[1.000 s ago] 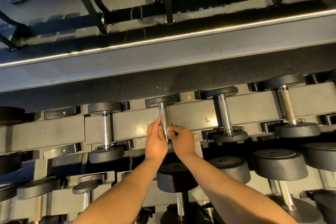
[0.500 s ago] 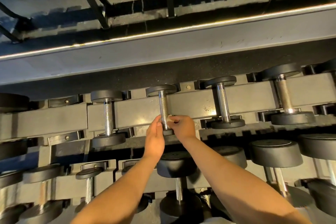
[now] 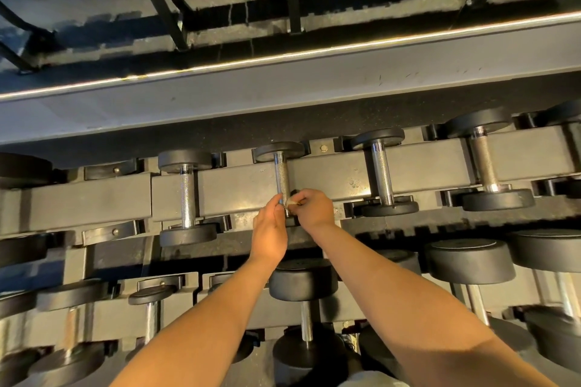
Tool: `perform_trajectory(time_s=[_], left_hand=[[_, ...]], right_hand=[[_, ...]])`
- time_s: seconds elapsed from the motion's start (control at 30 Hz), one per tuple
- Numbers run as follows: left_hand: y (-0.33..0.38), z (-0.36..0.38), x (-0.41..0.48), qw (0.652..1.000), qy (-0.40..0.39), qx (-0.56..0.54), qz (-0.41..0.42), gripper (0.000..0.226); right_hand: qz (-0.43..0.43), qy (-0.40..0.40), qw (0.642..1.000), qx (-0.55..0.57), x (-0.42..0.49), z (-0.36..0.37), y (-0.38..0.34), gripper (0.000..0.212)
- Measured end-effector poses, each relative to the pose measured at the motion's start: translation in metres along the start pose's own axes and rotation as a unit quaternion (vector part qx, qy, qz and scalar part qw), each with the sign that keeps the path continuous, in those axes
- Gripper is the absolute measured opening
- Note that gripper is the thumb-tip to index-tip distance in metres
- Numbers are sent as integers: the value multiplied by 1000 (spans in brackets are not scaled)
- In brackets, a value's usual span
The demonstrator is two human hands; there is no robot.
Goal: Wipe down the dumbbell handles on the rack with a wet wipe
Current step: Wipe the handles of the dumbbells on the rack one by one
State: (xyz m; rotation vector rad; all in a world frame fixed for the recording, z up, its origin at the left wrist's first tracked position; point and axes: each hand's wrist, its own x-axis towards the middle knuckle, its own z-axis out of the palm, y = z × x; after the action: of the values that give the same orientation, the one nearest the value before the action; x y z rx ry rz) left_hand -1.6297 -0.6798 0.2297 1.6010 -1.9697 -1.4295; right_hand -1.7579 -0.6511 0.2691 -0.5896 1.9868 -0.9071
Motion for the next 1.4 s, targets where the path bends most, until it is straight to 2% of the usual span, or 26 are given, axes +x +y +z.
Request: perform_trajectory(time_s=[0.07, 0.2, 0.27, 0.4, 0.5, 0.67, 0.83, 1.1, 1.3, 1.4], left_hand=[[7, -2, -4, 1000, -6, 2, 3, 69], [32, -9, -37, 996, 25, 30, 81, 31], [33, -8, -53, 995, 24, 5, 93, 28], [23, -3, -70, 994, 57, 7, 88, 30], [16, -2, -89, 996, 48, -25, 76, 24], [7, 7, -126, 993, 37, -105, 30, 9], [-18, 21, -148, 994, 23, -101, -27, 15], [-57, 61, -183, 986, 12, -152, -60, 15], [-99, 80, -204, 987, 66, -106, -102, 28], [-117, 87, -205, 988, 76, -79, -110, 25]], right_hand=[[-12, 12, 1000, 22, -8, -2, -3, 15], [-57, 52, 995, 66, -32, 0, 0, 17], [-67, 60, 993, 78, -45, 2, 7, 18], [-31, 43, 984, 173, -75, 5, 23, 18], [-20, 26, 978, 206, -97, 7, 34, 20], [-4, 2, 980, 197, -129, 8, 58, 28], [37, 6, 982, 184, -151, 13, 93, 33], [37, 8, 983, 178, -176, 19, 148, 24], [47, 7, 990, 133, -186, 37, 197, 28], [70, -3, 990, 124, -183, 53, 218, 25]])
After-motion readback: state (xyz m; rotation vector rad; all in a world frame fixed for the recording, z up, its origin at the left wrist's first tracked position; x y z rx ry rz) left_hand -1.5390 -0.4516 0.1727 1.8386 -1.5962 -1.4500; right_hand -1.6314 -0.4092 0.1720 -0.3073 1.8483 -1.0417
